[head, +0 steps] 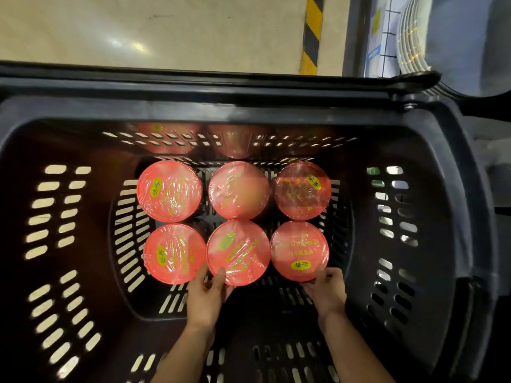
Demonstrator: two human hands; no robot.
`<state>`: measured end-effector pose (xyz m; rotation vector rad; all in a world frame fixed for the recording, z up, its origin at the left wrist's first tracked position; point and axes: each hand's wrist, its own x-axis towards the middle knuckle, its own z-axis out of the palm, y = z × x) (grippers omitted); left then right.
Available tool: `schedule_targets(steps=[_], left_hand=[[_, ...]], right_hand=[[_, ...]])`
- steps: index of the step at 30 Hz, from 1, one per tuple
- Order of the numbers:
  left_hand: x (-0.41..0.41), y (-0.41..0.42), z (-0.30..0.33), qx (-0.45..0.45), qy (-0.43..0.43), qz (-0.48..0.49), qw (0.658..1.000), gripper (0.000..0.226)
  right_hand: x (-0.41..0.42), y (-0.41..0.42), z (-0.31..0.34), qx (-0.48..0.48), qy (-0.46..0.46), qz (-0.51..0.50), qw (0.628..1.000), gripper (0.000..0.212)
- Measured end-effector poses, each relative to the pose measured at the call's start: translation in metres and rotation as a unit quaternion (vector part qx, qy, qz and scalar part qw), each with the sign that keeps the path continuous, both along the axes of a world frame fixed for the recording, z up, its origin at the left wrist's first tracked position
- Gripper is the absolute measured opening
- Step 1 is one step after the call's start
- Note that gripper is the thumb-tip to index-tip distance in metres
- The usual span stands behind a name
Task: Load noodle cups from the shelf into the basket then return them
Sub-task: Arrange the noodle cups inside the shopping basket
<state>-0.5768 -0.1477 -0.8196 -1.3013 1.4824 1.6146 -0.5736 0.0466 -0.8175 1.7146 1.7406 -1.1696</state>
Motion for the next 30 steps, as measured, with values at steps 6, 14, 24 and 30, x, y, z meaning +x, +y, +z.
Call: schedule_targets(steps=[6, 14, 24, 30], left_hand=[[0.006, 0.007, -0.008, 0.023, -0.014, 0.036, 0.999, 0.038], [0.013, -0.005, -0.022, -0.002, -0.027, -0.006, 1.0, 0.038], [-0.003, -0.01, -0.015, -0.046, -0.074, -0.182, 0.979, 0.032], [-0.035, -0.026, 0.061, -0.169, 0.034, -0.46, 0.871, 0.035]], right_hand=[[0.001, -0.006, 0.002, -0.014, 0.03, -0.078, 0.996, 0.014], [0.009, -0.007, -0.006, -0.029, 0.001, -0.087, 0.996, 0.012], [0.0, -0.003, 0.008, -0.028, -0.1, 0.088, 0.991, 0.048], [-0.02, -0.014, 0.083, 0.009, -0.072, 0.299, 0.952, 0.046]])
